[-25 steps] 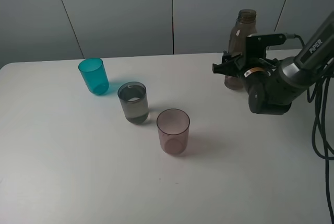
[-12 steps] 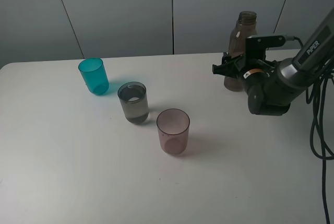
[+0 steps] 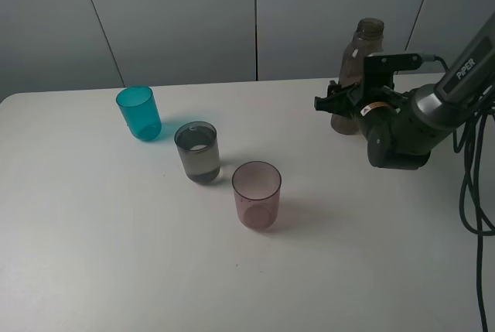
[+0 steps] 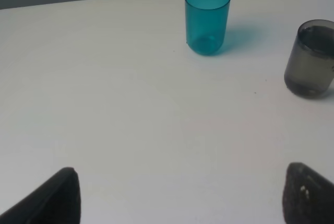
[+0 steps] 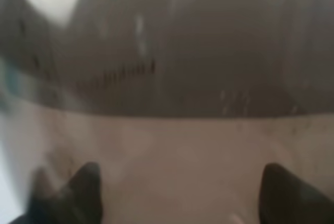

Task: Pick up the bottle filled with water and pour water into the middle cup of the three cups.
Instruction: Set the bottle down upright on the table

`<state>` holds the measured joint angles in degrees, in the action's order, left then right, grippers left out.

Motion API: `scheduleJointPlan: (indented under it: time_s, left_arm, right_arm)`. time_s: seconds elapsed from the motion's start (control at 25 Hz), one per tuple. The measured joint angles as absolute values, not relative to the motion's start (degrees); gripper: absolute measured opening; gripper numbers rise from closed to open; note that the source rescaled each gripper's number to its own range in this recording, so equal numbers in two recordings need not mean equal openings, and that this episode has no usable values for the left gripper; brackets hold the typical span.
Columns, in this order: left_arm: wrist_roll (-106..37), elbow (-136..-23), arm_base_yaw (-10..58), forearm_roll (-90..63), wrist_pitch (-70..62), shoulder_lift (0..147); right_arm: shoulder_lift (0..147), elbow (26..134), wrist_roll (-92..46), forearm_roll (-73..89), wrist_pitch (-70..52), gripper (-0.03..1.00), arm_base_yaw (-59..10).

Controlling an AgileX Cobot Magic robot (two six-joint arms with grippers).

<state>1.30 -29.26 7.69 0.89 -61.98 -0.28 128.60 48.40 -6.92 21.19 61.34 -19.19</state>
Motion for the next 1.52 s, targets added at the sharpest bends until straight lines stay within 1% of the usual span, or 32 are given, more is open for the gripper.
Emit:
scheduleJointPlan:
  time_s: [0.04, 0.08, 0.12, 0.16, 0.6, 0.8, 0.96, 1.32, 1.44, 1.52]
  left_arm:
    - [1.3, -29.26, 7.69, 0.89, -61.98, -0.28]
    - [1.3, -29.26, 7.69, 0.89, -61.98, -0.28]
    - [1.3, -29.26, 7.69, 0.89, -61.98, -0.28]
    - [1.3, -29.26, 7.69, 0.89, -61.98, -0.28]
    - [1.3, -29.26, 7.69, 0.89, -61.98, -0.28]
    - [1.3, -29.26, 7.69, 0.89, -61.98, -0.28]
    - [1.3, -29.26, 7.69, 0.89, -61.98, -0.28]
    - [1.3, -29.26, 7.69, 0.89, -61.98, -0.28]
    - [1.3, -29.26, 7.69, 0.89, -61.98, -0.28]
    - [1.3, -29.26, 7.69, 0.89, -61.98, -0.28]
  right_arm:
    - [128.6, 48.4, -6.92, 21.44, 60.32, 0.29, -19.19]
    - [128.47, 48.4, -6.92, 21.57, 59.62, 0.33, -19.19]
    - [128.13, 48.4, -6.92, 21.57, 59.06, 0.37, -19.19]
    - [127.88, 48.4, -7.03, 21.57, 58.82, 0.38, -19.19]
    - [123.61, 46.49, -9.46, 21.57, 53.08, 0.39, -19.19]
    - [120.2, 43.76, -9.95, 21.57, 51.67, 0.39, -19.19]
    - [116.89, 40.95, -10.07, 21.44, 48.22, 0.39, -19.19]
    - [105.78, 39.51, -10.89, 18.73, 28.59, 0.39, -19.19]
    - [100.55, 39.51, -11.01, 18.06, 19.53, 0.39, -19.19]
    - [96.24, 39.51, -11.16, 16.25, 11.31, 0.39, -19.19]
